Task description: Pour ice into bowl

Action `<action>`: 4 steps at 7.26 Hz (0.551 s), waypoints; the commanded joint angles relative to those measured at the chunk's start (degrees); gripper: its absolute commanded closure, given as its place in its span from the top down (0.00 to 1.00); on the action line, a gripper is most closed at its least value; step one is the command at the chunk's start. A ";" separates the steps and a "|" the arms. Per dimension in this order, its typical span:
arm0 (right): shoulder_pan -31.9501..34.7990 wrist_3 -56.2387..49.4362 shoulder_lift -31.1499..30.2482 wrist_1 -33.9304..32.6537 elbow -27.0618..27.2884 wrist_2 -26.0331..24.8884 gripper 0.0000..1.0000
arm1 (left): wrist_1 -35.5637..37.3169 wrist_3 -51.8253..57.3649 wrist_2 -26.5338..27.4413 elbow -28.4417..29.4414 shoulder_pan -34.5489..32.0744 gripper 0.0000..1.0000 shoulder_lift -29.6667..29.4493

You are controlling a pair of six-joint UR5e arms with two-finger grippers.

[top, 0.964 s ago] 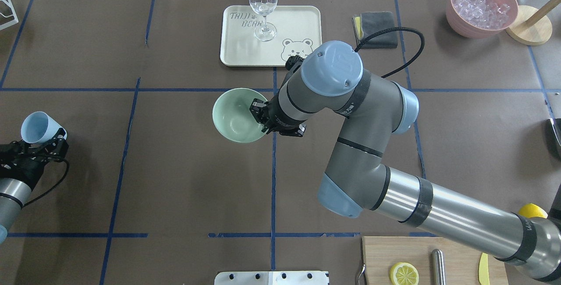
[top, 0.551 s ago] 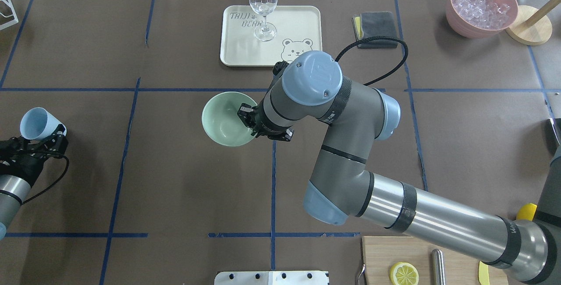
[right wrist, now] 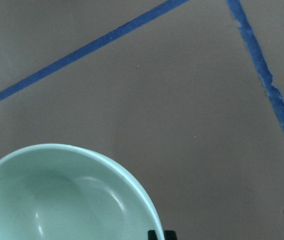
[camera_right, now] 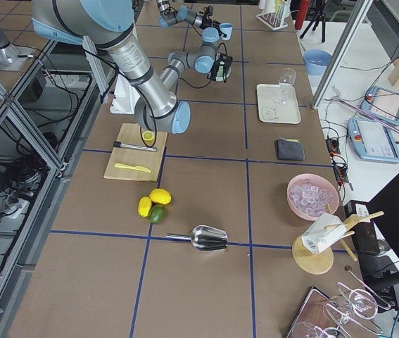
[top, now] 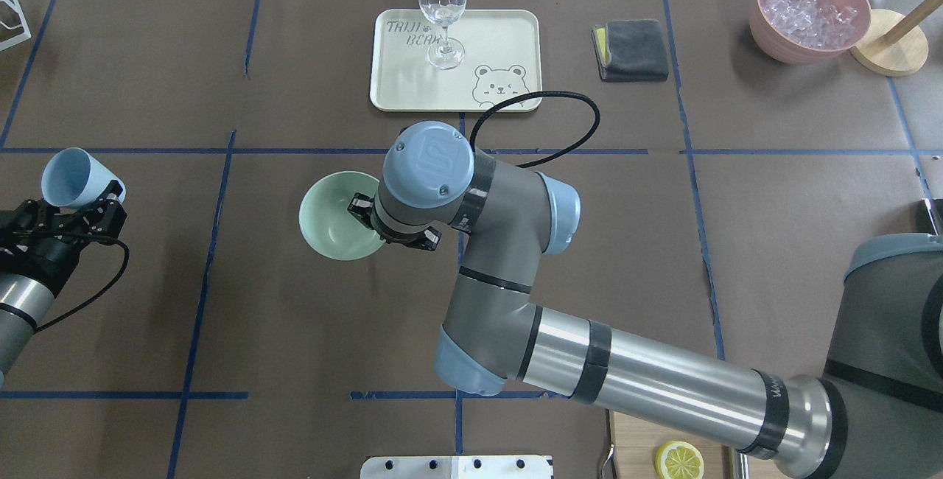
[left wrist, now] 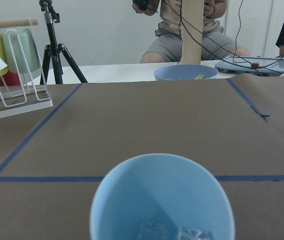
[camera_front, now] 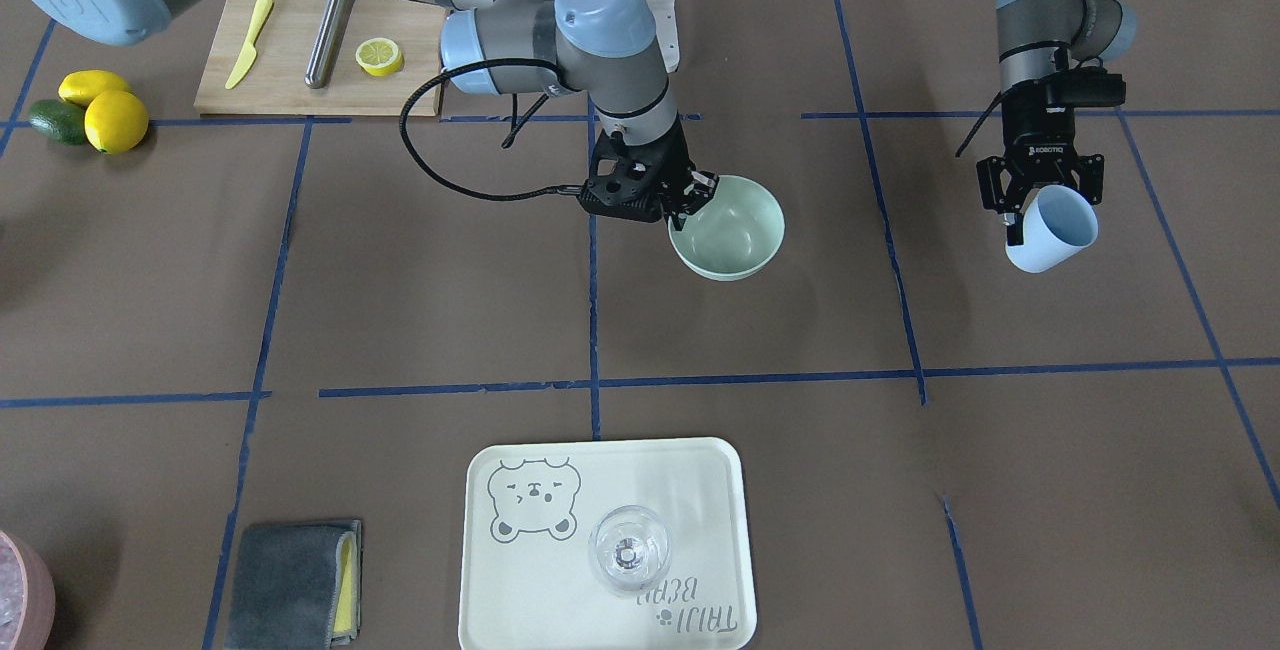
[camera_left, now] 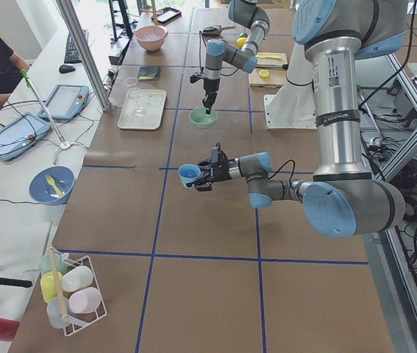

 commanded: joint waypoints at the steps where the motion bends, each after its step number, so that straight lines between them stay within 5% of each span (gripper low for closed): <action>1: -2.00 -0.30 3.14 0.15 -5.97 -2.99 0.00 | -0.07 2.93 -2.37 -3.96 -0.59 0.00 -0.28; 2: -2.10 -0.39 3.14 0.15 -5.99 -2.91 0.11 | -0.16 4.33 -5.62 -6.25 -1.55 0.00 -0.28; 3: -2.01 -0.57 3.14 0.15 -5.64 -2.99 0.99 | -0.08 9.21 -5.91 -6.27 -1.47 0.00 -0.36; 4: -1.75 -0.57 3.06 0.07 -3.81 -2.91 1.00 | 0.01 14.57 -5.48 -6.09 -1.30 0.00 -0.89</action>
